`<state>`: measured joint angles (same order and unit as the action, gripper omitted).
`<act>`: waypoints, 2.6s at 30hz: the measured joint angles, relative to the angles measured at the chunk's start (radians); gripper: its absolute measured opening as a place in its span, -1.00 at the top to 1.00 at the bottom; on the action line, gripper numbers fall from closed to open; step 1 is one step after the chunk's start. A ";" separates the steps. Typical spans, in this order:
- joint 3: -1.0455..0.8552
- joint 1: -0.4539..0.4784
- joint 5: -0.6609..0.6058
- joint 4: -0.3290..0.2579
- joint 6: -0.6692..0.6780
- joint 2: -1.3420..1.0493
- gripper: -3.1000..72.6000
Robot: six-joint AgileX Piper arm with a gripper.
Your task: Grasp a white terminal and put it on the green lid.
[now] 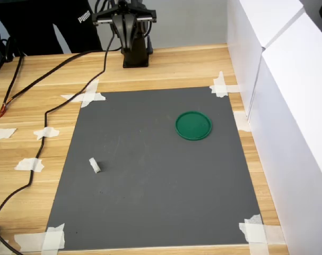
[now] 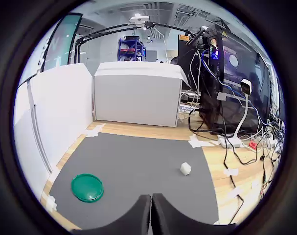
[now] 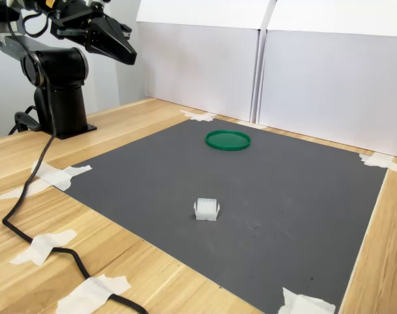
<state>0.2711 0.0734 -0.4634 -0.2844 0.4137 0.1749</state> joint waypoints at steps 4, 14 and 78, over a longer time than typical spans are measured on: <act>0.112 0.000 0.002 0.005 0.000 0.129 0.96; 0.323 0.000 -0.147 0.049 0.000 0.403 0.96; 1.156 0.164 -0.638 0.215 0.547 1.560 -0.94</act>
<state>1.4271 0.2378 -1.1017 -0.0690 0.9608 1.7348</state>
